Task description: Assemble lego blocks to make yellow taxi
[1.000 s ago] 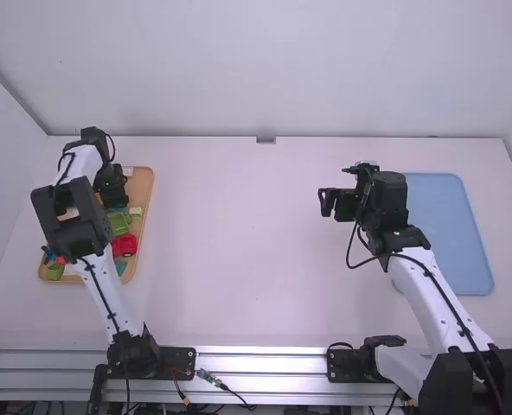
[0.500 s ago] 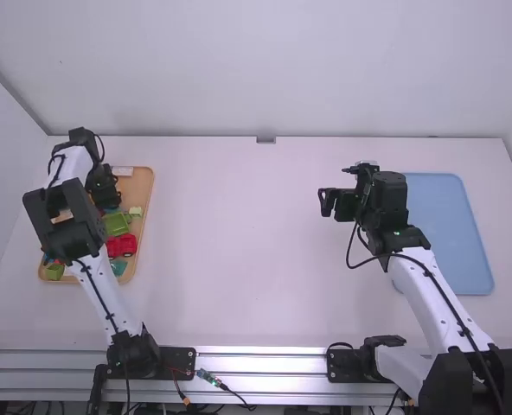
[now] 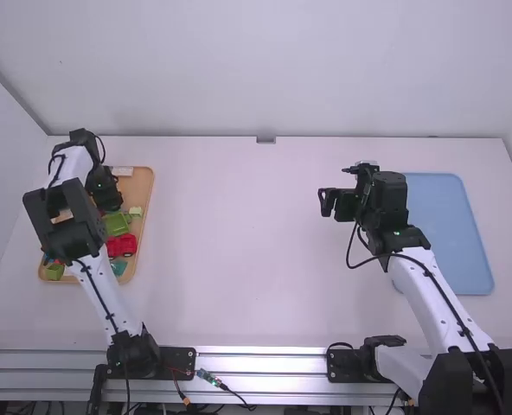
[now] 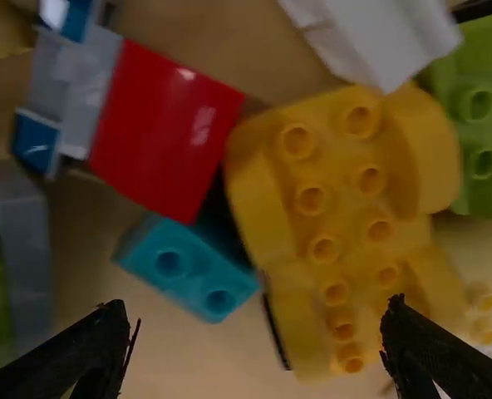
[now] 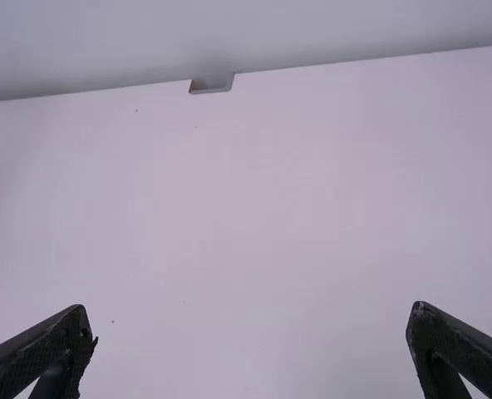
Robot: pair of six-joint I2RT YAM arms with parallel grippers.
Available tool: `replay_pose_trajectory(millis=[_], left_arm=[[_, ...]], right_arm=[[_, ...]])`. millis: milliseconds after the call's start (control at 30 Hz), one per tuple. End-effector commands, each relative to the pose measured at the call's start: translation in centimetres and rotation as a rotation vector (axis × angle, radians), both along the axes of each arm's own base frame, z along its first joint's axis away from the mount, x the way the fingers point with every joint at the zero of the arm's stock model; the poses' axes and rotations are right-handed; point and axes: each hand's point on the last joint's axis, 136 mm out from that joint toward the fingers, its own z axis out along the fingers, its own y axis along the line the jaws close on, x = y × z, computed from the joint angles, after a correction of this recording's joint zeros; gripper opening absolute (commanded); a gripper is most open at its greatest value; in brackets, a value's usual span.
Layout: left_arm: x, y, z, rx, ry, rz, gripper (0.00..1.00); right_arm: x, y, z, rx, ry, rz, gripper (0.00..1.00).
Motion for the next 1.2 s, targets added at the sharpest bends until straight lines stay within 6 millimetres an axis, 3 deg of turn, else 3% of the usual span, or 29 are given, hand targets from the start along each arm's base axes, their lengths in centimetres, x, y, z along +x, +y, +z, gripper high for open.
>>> replay_pose_trajectory(millis=[0, 167, 533, 767, 900, 1000, 1167], left_arm=[[-0.5, -1.0, -0.2, -0.043, 0.02, 0.001, 0.79], [-1.8, -2.3, -0.3, -0.099, 0.071, -0.004, 0.79], [-1.8, -2.9, -0.2, -0.12, 0.077, -0.107, 0.78], [-0.8, -2.1, 2.4, -0.083, 0.055, -0.205, 0.72], [0.1, -1.2, 5.1, -0.037, 0.036, -0.262, 0.82], [1.8, -0.5, 6.8, 0.016, -0.025, -0.357, 0.97], [3.0, 0.1, 7.1, 0.058, -0.06, -0.427, 0.99]], right_arm=[[0.7, 0.2, 1.4, 0.007, -0.03, 0.001, 1.0], [0.6, 0.2, 1.4, 0.007, -0.028, 0.001, 0.99], [0.6, 0.2, 1.4, 0.007, -0.027, 0.002, 1.0], [0.6, 0.2, 1.4, 0.007, -0.029, 0.003, 1.0], [0.6, 0.2, 1.4, 0.007, -0.029, 0.002, 1.0], [0.6, 0.2, 1.4, 0.007, -0.028, 0.003, 1.0], [0.6, 0.2, 1.4, 0.007, -0.028, 0.002, 0.99]])
